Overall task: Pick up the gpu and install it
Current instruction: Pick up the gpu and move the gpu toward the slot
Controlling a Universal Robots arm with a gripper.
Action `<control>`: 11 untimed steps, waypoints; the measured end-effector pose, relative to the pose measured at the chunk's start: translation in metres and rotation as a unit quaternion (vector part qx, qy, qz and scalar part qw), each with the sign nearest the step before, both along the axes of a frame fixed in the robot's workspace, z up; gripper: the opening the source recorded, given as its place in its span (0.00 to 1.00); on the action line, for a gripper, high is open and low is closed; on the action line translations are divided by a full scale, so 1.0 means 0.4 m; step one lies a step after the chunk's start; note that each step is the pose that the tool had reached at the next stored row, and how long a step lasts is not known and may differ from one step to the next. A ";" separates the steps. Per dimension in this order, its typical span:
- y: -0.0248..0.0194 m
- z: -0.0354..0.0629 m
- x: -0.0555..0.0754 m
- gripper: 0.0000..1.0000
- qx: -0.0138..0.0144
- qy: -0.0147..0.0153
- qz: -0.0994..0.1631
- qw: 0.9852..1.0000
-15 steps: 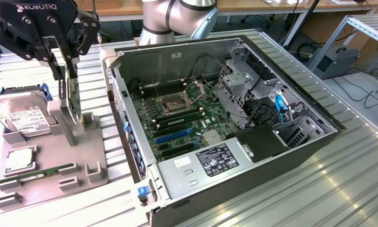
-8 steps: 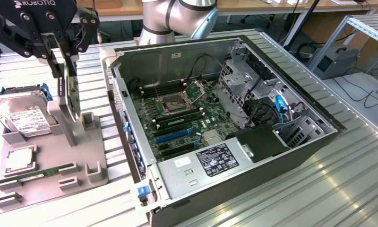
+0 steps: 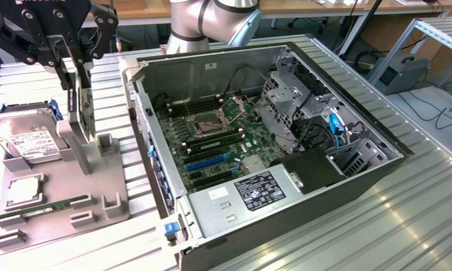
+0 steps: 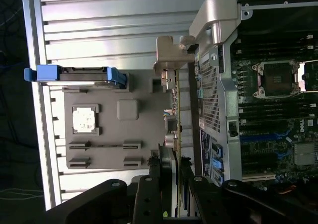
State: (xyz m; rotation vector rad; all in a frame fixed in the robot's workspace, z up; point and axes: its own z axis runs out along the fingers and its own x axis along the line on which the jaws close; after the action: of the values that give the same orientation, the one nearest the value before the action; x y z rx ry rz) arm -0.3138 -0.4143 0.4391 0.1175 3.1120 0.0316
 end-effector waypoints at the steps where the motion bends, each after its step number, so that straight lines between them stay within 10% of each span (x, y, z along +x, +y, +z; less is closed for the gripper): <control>1: 0.000 0.002 0.000 0.27 0.000 0.000 0.000 1.000; 11: 0.000 0.015 0.000 0.27 0.000 0.000 0.000 1.000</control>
State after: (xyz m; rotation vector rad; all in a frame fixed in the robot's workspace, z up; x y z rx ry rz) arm -0.3138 -0.4143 0.4450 0.1175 3.1119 0.0318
